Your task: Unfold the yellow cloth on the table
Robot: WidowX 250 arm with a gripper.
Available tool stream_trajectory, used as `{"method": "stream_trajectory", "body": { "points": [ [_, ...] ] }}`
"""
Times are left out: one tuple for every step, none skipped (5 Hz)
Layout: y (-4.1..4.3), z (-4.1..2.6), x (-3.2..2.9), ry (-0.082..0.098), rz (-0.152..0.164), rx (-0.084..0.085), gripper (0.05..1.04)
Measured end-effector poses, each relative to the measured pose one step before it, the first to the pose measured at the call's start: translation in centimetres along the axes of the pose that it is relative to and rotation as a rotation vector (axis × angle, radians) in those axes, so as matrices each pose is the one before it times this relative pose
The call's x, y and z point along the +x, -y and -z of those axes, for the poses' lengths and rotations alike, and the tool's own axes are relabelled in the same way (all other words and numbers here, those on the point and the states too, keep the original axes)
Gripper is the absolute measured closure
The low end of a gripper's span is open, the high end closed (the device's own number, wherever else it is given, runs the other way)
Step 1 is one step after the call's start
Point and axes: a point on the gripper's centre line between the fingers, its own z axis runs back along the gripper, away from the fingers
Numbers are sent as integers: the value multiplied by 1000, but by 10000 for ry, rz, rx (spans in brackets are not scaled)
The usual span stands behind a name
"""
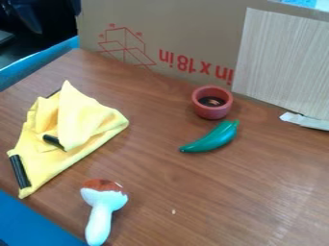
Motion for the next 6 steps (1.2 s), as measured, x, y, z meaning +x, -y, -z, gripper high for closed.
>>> {"method": "stream_trajectory", "body": {
  "points": [
    [-185, 772, -639, -285, 20, 49, 83],
    [-2451, 32, -2143, -355, 81, -599, 83],
    [-990, -217, -1638, -147, -30, -283, 83],
    [-1566, 1001, -1223, -49, -350, 149, 83],
    [-1577, 1911, -984, 486, -971, 215, 83],
    [-483, 2755, -1150, 115, -623, 464, 83]
  ]
}}
